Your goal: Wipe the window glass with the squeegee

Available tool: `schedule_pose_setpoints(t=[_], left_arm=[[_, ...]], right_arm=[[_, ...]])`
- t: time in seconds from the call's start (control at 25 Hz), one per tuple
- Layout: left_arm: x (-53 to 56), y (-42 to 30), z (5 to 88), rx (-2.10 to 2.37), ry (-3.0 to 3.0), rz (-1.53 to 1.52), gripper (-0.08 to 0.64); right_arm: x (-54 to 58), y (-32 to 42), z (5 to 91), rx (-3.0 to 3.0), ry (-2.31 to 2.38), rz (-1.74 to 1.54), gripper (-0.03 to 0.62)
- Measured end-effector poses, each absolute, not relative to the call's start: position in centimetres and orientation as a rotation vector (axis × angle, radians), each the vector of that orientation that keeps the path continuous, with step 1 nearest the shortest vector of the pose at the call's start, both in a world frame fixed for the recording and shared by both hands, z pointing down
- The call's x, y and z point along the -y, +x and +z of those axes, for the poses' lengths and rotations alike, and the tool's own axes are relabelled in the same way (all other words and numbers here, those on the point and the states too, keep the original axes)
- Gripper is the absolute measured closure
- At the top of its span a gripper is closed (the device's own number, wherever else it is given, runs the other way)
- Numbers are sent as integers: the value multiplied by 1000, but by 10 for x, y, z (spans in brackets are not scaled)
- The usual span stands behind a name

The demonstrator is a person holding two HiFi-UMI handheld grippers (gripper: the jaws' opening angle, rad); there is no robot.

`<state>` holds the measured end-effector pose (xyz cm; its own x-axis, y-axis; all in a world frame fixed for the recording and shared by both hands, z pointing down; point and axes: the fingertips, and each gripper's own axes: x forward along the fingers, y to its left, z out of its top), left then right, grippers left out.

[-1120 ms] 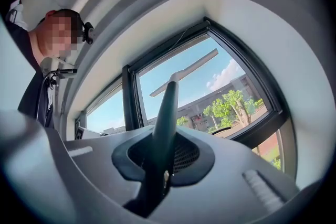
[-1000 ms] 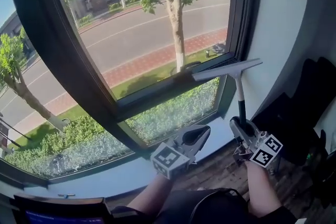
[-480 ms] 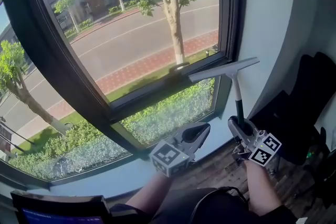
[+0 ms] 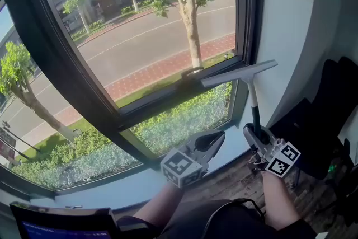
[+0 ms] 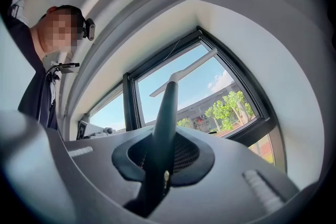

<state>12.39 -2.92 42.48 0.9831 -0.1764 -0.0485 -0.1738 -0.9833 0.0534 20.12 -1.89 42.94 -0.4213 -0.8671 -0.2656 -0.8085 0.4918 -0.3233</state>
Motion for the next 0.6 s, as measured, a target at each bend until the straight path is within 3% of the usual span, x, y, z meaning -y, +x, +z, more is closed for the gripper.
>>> schedule_pose_setpoints(t=[0.6], left_arm=[[33,133,424,288,3087,-84,557]], right_arm=[[19,206,431,-2359,-1379,-203,548]])
